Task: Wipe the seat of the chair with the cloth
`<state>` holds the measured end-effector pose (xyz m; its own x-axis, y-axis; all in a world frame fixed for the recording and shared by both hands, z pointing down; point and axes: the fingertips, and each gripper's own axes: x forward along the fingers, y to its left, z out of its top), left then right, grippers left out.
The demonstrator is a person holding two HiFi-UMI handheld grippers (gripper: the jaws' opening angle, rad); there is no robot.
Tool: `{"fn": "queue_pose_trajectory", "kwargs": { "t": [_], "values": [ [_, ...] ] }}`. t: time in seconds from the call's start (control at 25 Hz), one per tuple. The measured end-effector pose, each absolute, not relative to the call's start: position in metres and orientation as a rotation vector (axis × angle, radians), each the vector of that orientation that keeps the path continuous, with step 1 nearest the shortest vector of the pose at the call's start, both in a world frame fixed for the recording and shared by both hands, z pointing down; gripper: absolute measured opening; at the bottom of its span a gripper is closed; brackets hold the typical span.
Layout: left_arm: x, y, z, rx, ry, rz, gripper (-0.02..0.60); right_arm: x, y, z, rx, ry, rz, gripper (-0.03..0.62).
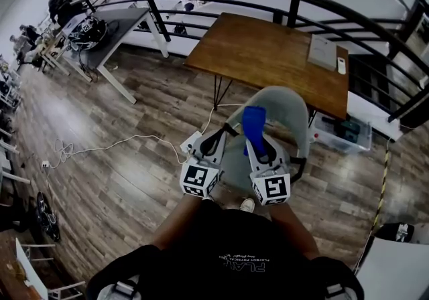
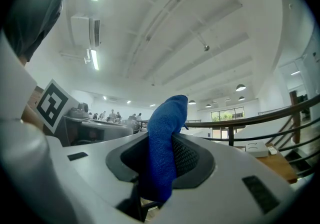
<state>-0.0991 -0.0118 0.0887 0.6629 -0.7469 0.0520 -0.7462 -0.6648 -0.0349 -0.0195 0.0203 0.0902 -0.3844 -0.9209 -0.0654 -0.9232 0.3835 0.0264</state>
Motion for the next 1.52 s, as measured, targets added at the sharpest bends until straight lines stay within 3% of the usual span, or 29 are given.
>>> {"fn": "queue_pose_trajectory", "kwargs": {
  "t": [0.84, 1.52],
  "values": [
    [-0.105, -0.165, 0.102, -2.983, 0.916, -0.124, 0.006, -0.047, -0.115, 0.102, -2.024, 2.417, 0.091, 0.114],
    [-0.092, -0.182, 0.188, -3.166, 0.686, -0.304, 0.006, -0.008, -0.107, 0.182, -2.403, 2.165, -0.215, 0.114]
  ]
}}
